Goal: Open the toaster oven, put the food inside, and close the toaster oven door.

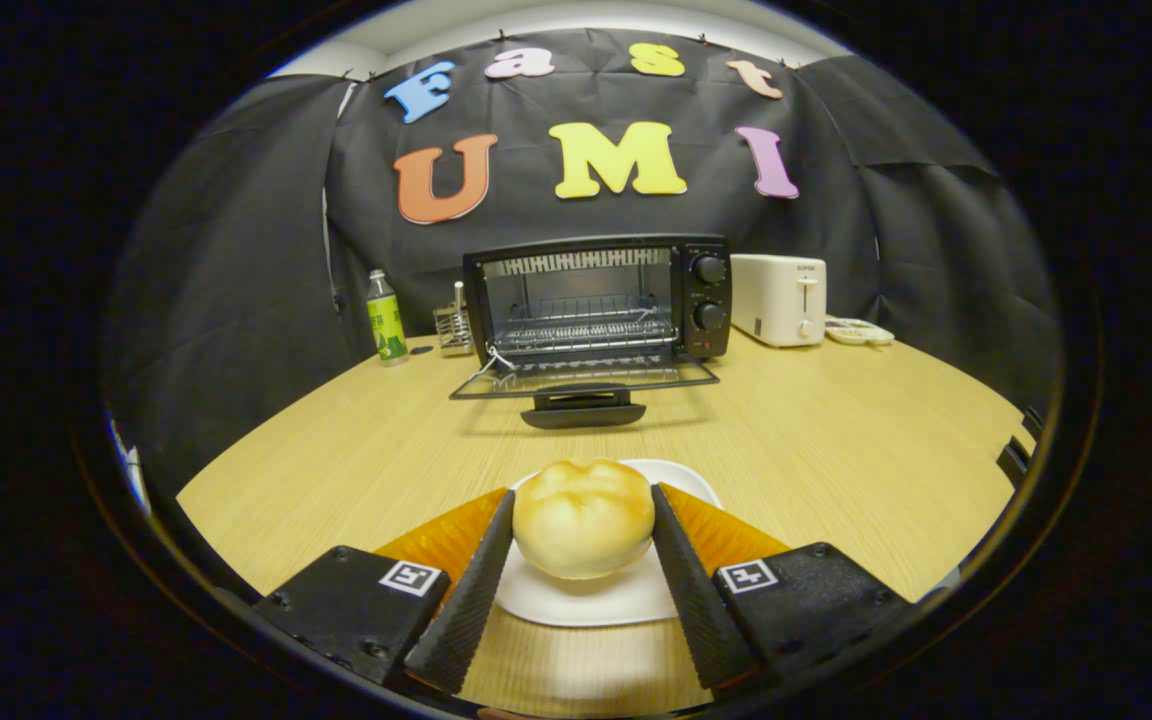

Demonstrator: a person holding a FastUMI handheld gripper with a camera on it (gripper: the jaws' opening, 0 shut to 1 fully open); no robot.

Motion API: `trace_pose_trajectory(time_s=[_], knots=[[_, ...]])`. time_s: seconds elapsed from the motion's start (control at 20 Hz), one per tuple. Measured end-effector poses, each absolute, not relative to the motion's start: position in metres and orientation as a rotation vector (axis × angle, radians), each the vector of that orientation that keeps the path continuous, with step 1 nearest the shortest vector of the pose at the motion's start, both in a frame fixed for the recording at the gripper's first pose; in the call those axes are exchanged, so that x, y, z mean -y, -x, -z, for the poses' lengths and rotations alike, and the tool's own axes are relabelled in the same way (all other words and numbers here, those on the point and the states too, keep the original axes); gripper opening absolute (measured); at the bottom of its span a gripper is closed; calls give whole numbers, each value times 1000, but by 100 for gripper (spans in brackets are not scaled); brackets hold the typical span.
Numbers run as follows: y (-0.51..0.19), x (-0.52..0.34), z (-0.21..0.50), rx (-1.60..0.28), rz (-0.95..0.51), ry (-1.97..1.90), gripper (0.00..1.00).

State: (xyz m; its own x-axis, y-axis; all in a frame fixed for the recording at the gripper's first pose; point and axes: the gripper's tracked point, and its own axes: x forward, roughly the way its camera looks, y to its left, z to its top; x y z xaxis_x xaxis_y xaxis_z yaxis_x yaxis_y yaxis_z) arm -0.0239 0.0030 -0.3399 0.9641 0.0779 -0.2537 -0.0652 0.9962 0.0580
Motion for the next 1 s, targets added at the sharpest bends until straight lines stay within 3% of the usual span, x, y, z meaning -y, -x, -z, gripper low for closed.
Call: trace_pose_trajectory(time_s=[0.45,1.0], knots=[[3,-4,263,-119,-89,-255,85],[-74,10,227,-70,-155,-603,85]])
